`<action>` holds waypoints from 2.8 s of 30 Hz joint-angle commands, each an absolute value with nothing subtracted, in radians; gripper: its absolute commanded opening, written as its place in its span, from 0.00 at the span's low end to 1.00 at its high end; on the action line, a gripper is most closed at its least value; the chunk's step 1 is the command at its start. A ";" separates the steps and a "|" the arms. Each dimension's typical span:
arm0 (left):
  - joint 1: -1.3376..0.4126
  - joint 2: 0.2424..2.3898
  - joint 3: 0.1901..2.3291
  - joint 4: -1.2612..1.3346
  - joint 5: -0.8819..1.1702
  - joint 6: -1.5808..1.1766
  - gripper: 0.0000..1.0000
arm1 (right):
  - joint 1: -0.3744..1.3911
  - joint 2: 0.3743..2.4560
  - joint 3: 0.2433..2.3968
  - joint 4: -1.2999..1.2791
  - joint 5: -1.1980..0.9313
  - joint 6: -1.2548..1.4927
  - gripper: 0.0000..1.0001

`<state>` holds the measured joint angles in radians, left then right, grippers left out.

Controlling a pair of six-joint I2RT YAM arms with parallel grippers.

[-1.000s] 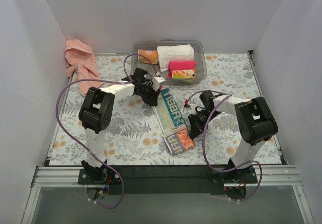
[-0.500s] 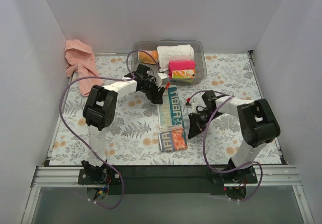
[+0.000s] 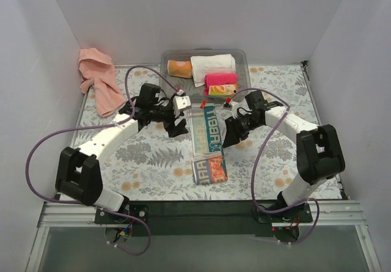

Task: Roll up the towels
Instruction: Fold the towel, then roll the towel

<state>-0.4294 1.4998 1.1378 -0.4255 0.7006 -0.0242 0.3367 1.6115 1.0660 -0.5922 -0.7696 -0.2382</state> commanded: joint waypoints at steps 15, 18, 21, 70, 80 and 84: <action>-0.483 1.313 0.870 -0.515 0.706 0.244 0.73 | 0.457 1.742 1.045 -0.523 -0.715 -0.170 0.36; -0.500 1.309 0.865 -0.514 0.709 0.265 0.73 | 0.456 1.744 1.057 -0.537 -0.710 -0.169 0.20; -0.526 1.290 0.845 -0.518 0.706 0.302 0.70 | 0.456 1.703 1.051 -0.552 -0.698 -0.170 0.03; -1.152 1.512 0.658 -0.140 0.247 0.175 0.36 | 0.497 1.870 0.982 -0.569 -0.847 -0.259 0.06; -1.096 1.454 0.703 -0.262 0.395 0.101 0.01 | 0.454 1.564 1.020 -0.486 -0.689 -0.216 0.41; -1.026 1.436 0.751 -0.307 0.523 0.086 0.00 | 0.440 1.378 1.022 -0.394 -0.475 -0.236 0.61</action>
<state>-1.0706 1.4776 0.6979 -0.2321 0.3939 0.1146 0.4500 1.5028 0.9878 -0.4908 -0.6567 -0.2165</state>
